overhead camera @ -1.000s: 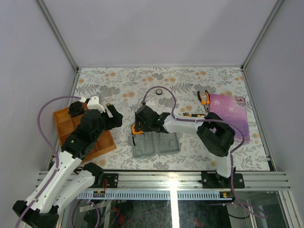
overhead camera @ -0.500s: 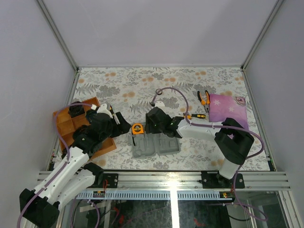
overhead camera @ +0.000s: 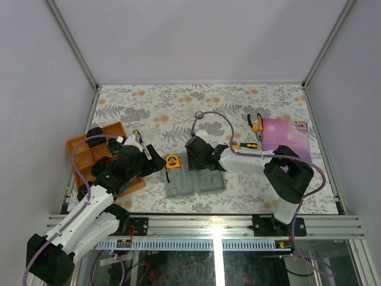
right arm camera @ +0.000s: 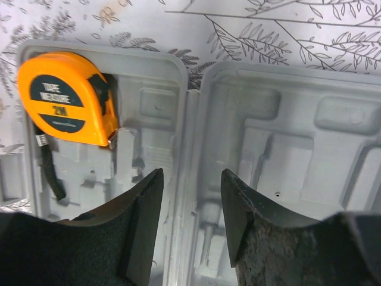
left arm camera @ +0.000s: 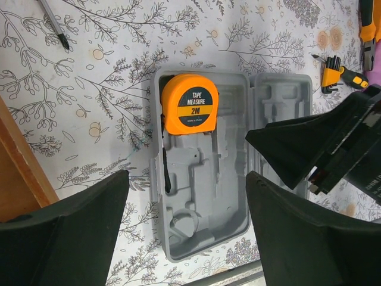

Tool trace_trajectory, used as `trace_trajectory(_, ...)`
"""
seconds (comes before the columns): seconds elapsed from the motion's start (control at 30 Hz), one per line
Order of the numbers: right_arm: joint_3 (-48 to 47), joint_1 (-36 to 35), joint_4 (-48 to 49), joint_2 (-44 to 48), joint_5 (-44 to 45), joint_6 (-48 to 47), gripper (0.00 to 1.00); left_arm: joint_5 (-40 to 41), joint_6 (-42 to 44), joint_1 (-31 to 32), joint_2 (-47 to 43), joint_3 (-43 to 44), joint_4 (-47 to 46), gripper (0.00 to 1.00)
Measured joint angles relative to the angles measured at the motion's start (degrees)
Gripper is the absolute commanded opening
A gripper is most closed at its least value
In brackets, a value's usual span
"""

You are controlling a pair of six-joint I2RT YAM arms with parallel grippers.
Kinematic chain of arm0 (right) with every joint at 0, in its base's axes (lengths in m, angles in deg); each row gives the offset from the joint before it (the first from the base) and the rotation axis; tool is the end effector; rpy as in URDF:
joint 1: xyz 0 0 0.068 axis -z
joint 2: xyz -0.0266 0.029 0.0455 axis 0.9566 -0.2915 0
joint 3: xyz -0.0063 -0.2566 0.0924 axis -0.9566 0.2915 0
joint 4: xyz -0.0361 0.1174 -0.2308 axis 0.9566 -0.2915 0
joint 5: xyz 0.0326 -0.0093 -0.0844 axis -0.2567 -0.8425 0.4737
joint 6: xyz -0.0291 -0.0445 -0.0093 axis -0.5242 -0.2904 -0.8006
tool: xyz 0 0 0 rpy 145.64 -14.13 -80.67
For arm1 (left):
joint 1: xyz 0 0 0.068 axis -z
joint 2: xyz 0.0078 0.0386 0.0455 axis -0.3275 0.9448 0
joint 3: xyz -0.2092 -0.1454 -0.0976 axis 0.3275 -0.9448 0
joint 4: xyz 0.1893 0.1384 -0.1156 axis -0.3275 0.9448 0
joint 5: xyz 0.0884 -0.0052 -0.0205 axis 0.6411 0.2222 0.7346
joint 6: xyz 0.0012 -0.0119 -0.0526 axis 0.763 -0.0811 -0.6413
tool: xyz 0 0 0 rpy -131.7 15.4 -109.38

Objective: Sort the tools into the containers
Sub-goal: Adjust the storage box at the center of the board.

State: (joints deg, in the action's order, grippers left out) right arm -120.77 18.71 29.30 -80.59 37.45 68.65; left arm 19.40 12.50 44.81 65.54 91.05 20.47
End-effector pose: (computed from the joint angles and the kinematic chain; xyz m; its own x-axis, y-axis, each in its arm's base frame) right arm 0.2215 0.2952 0.1800 -0.7925 -0.0191 -0.6096 -0.2534 0.9195 0.3006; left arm 0.1519 -0.0729 0.2215 -0.6977 -0.3845 -0.6044 -0.0310 0.8591 -0.5108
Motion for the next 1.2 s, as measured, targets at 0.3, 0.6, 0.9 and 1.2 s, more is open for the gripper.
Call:
trace_trajectory(0.3, -0.35, -0.04, -1.42, -1.64, 0.24, -0.28, 0.4, -0.04, -0.33, 0.0, -0.02, -0.5, -0.48, 0.77)
trace_trajectory(0.6, 3.78, -0.07, 0.17, 0.96, 0.85, -1.42, 0.33, -1.95, -0.72, 0.0, 1.6, -1.49, -1.88, 0.75)
trace_trajectory(0.9, 10.27, -0.02, 0.7, 6.78, 1.2, -6.16, 0.31, -4.59, -0.72, 0.0, 4.07, -1.84, -3.87, 0.73)
trace_trajectory(1.2, 11.78, 0.0, -0.94, 10.12, -0.5, -9.49, 0.49, -6.43, -0.79, 0.0, 4.26, -3.37, -6.36, 0.71)
